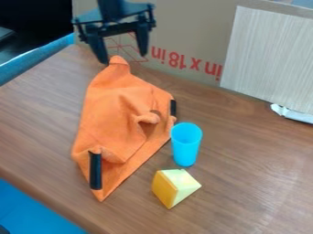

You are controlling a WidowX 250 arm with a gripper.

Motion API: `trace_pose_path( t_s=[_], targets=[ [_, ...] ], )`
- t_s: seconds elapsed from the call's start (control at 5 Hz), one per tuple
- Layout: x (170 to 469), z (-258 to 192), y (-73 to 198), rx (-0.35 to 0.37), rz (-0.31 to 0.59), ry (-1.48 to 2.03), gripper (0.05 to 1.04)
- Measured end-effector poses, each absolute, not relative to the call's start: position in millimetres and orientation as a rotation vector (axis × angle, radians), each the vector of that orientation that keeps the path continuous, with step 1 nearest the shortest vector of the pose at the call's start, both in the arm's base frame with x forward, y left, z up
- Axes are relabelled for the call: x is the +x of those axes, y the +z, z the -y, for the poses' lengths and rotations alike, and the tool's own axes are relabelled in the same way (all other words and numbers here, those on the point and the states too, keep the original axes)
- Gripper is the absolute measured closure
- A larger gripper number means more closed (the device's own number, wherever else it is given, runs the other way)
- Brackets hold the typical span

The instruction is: Unfold the cloth from top right to bottom left

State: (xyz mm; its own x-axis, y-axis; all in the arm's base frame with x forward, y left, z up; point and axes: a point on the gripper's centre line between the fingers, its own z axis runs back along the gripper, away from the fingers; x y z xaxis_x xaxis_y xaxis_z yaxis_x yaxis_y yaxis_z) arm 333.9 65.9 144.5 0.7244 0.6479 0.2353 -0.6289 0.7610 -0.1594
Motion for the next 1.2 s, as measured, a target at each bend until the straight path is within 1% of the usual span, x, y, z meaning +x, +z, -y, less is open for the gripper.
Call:
trace_pose_path(
  t_s=[0.2,0.4,0.6,0.8,1.0,1.2],
  targets=[
    [351,-61,131,0.04,0.266,0.754,0.083],
    [368,-58,119,0.13,0.229,0.758,0.083],
    [375,-56,110,0.218,0.203,0.739,0.083],
    [380,-50,97,0.227,0.132,0.698,0.083],
    [385,-45,87,0.175,0.098,0.664,0.083],
    [386,-46,74,0.15,0.071,0.644,0.083]
  ],
)
